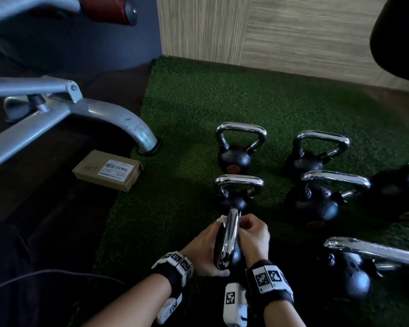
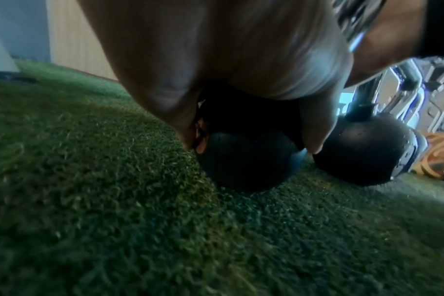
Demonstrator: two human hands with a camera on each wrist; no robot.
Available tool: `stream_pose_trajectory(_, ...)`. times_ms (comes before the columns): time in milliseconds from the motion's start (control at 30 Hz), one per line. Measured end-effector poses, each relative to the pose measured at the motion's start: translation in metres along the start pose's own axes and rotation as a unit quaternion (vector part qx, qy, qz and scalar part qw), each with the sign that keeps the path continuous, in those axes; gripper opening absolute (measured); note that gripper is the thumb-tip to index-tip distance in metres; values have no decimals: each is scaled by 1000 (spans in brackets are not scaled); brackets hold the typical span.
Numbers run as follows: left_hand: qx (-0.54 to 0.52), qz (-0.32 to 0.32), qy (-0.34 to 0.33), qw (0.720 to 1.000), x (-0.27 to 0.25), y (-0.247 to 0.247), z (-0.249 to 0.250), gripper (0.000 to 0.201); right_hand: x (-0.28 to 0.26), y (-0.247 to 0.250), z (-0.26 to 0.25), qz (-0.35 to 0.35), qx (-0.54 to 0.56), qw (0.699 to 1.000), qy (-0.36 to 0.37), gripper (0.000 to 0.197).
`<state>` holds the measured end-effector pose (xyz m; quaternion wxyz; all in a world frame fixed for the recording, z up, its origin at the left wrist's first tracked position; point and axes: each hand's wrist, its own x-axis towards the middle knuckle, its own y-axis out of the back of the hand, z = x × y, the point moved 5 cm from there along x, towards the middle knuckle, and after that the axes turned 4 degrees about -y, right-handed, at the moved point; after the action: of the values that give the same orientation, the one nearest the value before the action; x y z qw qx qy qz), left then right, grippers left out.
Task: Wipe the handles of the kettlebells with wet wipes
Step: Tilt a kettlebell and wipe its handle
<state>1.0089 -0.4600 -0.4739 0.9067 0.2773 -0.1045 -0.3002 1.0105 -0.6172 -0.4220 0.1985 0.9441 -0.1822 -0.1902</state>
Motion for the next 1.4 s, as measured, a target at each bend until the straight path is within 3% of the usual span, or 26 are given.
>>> stream_pose_trajectory(133,32,-10,-12,999,1,-4,-2,131,4,-2,-6,-49,-63,997,-5,17)
stream_pose_trajectory(200,37,-63,-3,997,4,-1,-1,135,5,1,-13,-79,-108,991,-11,12)
stream_pose_trajectory(300,-26,-172,75,982,8,16,-2,134,-5,18,-16,-74,-156,985,9,6)
stream_pose_trajectory(400,-23,-216,145,965,18,36,0,101,-23,27,-8,-148,-97,983,-49,15)
stream_pose_trajectory(533,-86,-154,174,969,39,40,8,54,-53,23,-12,-289,-70,951,-90,23)
stream_pose_trajectory(633,-69,-123,180,974,47,35,11,20,-71,25,-24,-331,-40,940,-77,15)
stream_pose_trajectory(667,-39,-122,177,976,48,36,12,15,-73,25,-25,-329,-70,939,-67,7)
stream_pose_trajectory(767,37,-99,198,975,44,33,16,27,-68,28,-22,-242,-212,947,-17,38)
stream_pose_trajectory(867,48,-22,235,971,34,30,21,37,-63,38,-27,-171,-233,957,27,45)
stream_pose_trajectory(1033,-36,39,337,940,4,32,23,35,-48,65,-40,-114,-302,941,107,16)
stream_pose_trajectory(1300,3,46,261,964,-26,22,27,39,-24,78,-33,-123,-271,940,167,45)
stream_pose_trajectory(1400,11,33,231,972,-29,26,29,37,-27,76,-30,-118,-251,943,184,46)
